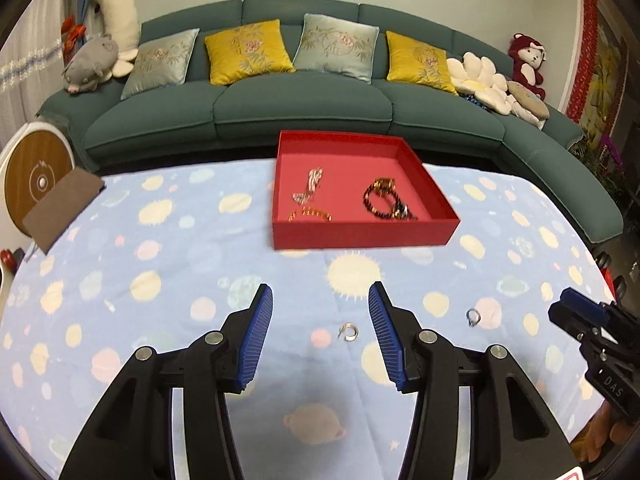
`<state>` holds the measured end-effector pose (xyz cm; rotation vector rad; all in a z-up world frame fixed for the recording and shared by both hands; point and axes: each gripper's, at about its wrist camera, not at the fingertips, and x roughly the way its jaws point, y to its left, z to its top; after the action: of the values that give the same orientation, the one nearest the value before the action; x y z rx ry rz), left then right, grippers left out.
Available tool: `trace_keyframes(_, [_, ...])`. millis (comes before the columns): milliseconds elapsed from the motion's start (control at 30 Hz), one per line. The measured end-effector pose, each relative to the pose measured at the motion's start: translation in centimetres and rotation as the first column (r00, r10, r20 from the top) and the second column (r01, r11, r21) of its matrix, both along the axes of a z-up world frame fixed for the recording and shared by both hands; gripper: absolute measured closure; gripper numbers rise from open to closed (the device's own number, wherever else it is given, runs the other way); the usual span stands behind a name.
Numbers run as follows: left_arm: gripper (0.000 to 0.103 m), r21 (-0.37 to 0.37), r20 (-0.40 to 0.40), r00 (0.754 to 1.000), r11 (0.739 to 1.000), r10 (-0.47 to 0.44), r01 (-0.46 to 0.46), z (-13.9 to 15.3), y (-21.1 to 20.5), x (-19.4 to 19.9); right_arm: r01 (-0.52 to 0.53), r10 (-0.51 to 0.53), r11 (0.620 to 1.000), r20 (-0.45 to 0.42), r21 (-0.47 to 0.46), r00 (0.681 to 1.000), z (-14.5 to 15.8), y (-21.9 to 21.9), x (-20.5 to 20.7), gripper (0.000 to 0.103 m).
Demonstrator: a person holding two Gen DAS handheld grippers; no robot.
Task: Organize jewelry
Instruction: 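Withdraw both open tools from the box back over the remaining jewelry, then grasp the silver pendant chain with the right tool while the left tool grasps a gold hoop earring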
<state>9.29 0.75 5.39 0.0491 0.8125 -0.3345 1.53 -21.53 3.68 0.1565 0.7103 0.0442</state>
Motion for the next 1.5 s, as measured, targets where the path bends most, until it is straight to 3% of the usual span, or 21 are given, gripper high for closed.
trace_keyframes(100, [0.055,-0.021,-0.041,0.999,0.999,0.033,-0.034,-2.2,1.0,-1.0,-0.059,0.059,0.998,-0.074,0.007,0.996,-2.9,1.9,-0.3,0.071])
trace_keyframes(267, [0.055,0.029,-0.064,0.998,0.999,0.017,-0.015,-5.0,0.9,-1.8,-0.141,0.137,0.990,-0.137,-0.024,0.981,-6.2,5.6,0.0,0.071])
trace_keyframes(733, [0.055,0.025,-0.111,0.993,0.999,-0.027,0.030,-6.8,0.5,-2.6,-0.133,0.131,0.991,-0.208,0.007,0.969,-8.7,6.1,1.8,0.073])
trace_keyframes(867, [0.055,0.014,-0.120,0.992,0.999,-0.030,0.032,-6.8,0.3,-2.7,-0.121,0.124,0.992,-0.225,0.027,0.967,-9.3,5.8,2.1,0.082])
trace_keyframes(1000, [0.055,0.005,-0.122,0.992,0.999,-0.038,0.039,-6.7,-0.2,-2.8,-0.112,0.116,0.993,-0.222,0.030,0.968,-9.4,5.6,2.3,0.088])
trace_keyframes(1067, [0.055,0.004,-0.121,0.992,0.999,-0.042,0.042,-6.7,-0.3,-2.7,-0.112,0.117,0.993,-0.224,0.034,0.968,-9.5,5.5,2.3,0.101])
trace_keyframes(1200, [0.055,-0.001,-0.127,0.991,0.999,-0.048,0.049,-6.9,-0.5,-2.7,-0.100,0.113,0.992,-0.211,0.072,0.971,-9.0,4.8,2.2,0.102])
trace_keyframes(1500, [0.055,-0.046,-0.186,0.978,0.995,-0.096,0.089,-8.2,-2.4,-2.3,-0.040,0.050,0.994,-0.101,0.099,0.994,-4.8,2.0,0.4,0.102])
